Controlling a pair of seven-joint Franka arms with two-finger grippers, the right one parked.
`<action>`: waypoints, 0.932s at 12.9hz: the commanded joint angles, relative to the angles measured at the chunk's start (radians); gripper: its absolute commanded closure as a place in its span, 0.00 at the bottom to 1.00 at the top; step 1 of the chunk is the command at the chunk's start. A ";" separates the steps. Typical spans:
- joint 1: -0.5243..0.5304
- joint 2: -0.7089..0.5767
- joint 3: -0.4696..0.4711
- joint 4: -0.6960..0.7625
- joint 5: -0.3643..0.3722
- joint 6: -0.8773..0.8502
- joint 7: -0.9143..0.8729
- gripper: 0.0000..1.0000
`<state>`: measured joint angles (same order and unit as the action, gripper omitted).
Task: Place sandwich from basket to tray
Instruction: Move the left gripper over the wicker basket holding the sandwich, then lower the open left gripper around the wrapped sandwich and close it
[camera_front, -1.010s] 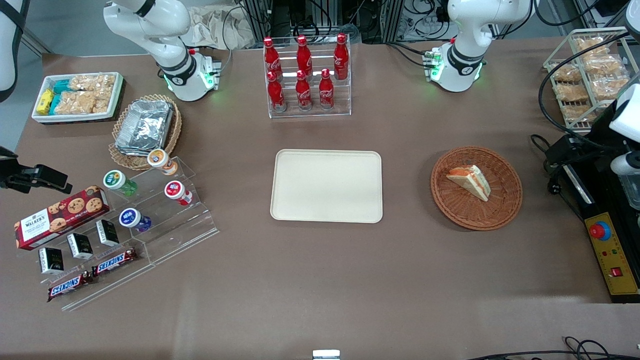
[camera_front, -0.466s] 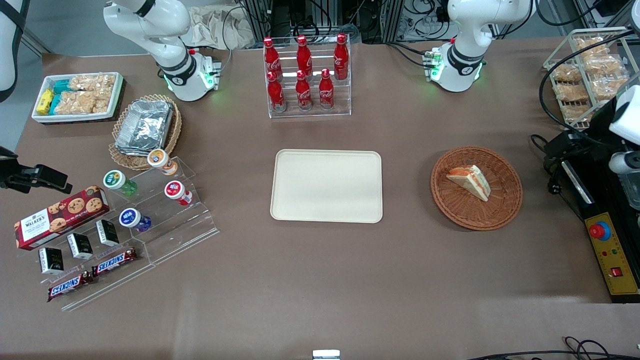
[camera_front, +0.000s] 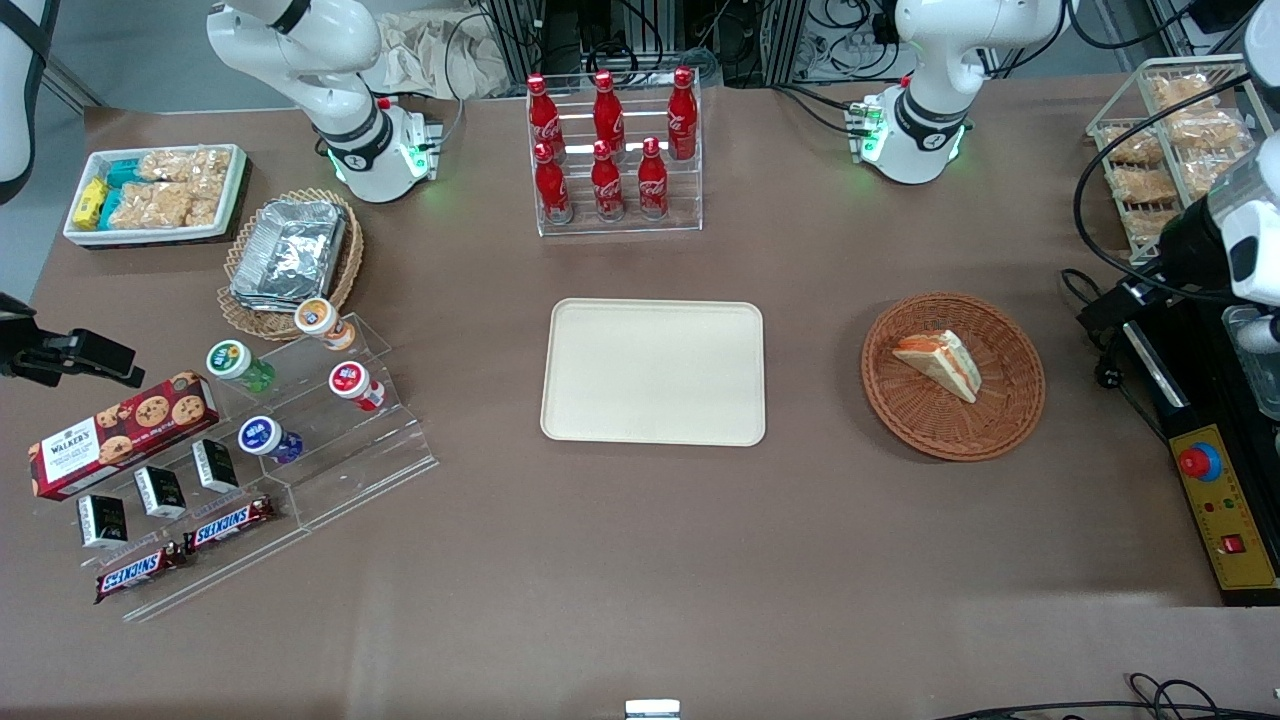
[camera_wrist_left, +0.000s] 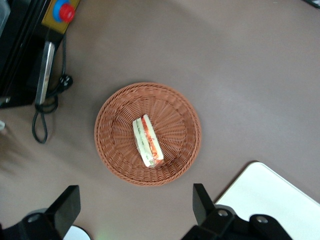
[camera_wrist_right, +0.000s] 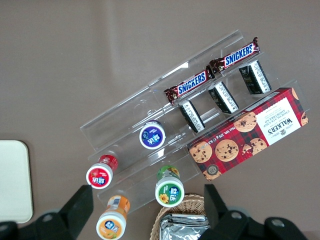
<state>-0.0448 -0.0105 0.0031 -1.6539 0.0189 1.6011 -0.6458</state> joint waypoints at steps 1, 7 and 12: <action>-0.009 -0.065 -0.009 -0.142 0.032 0.077 -0.145 0.00; -0.010 -0.112 -0.072 -0.447 0.032 0.354 -0.406 0.00; -0.009 -0.100 -0.075 -0.593 0.029 0.538 -0.456 0.00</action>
<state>-0.0495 -0.0810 -0.0743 -2.1955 0.0332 2.0920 -1.0652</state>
